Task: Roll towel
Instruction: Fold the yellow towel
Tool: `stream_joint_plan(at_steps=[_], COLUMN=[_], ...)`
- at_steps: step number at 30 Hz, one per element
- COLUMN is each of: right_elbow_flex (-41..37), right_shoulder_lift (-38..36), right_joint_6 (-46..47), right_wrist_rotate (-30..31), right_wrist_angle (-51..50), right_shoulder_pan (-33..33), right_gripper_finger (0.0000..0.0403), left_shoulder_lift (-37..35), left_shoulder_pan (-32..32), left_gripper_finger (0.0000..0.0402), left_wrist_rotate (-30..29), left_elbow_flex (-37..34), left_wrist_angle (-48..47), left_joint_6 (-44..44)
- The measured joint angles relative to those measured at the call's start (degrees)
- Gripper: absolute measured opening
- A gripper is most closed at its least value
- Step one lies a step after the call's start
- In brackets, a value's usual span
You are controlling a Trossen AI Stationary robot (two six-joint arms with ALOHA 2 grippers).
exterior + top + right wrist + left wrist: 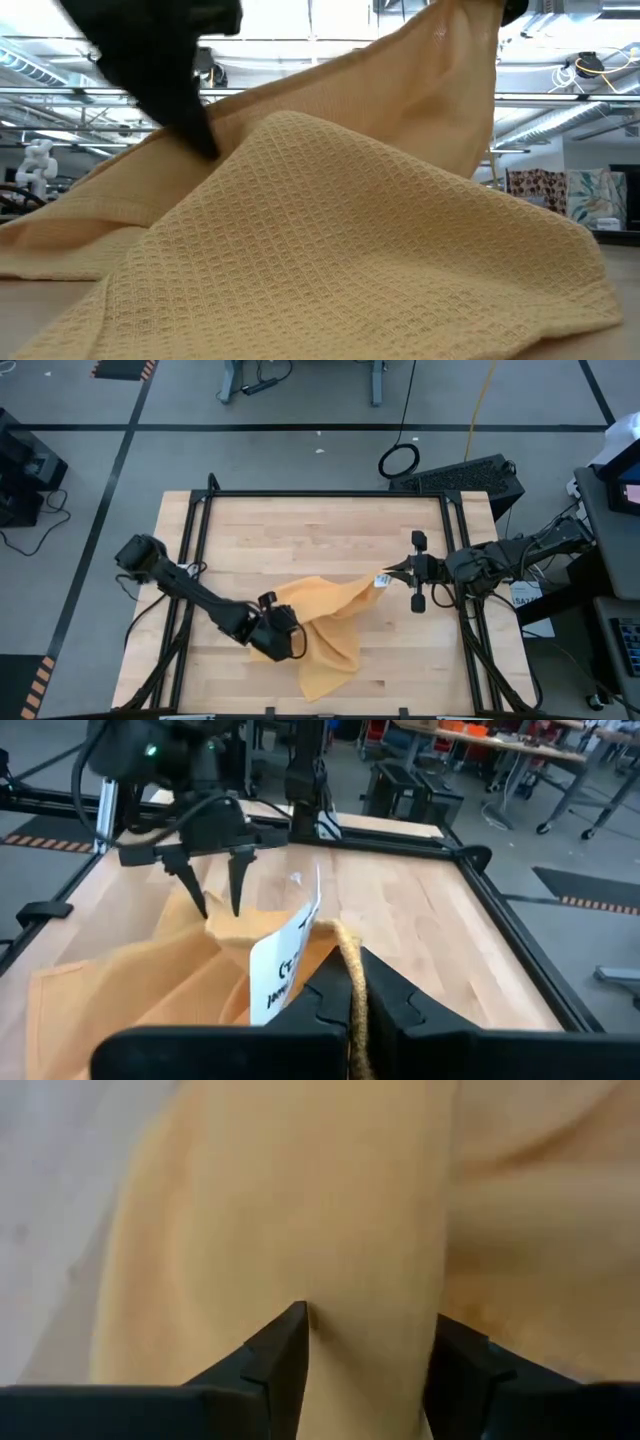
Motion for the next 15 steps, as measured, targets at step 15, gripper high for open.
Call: stream_joint_plan(at_steps=[15], right_elbow_flex=[0.0], right_shoulder_lift=[3.1], right_joint_6=[-0.2], right_wrist_rotate=[0.0], right_wrist_angle=[-0.8], right_shoulder_pan=[0.0], right_gripper_finger=[0.0000], left_shoulder_lift=[0.5], left_shoulder_pan=[-5.2], left_gripper_finger=[0.0166], left_wrist_rotate=[-6.5], left_elbow_flex=[0.1], left_wrist_angle=[-1.8], left_joint_6=[-7.6])
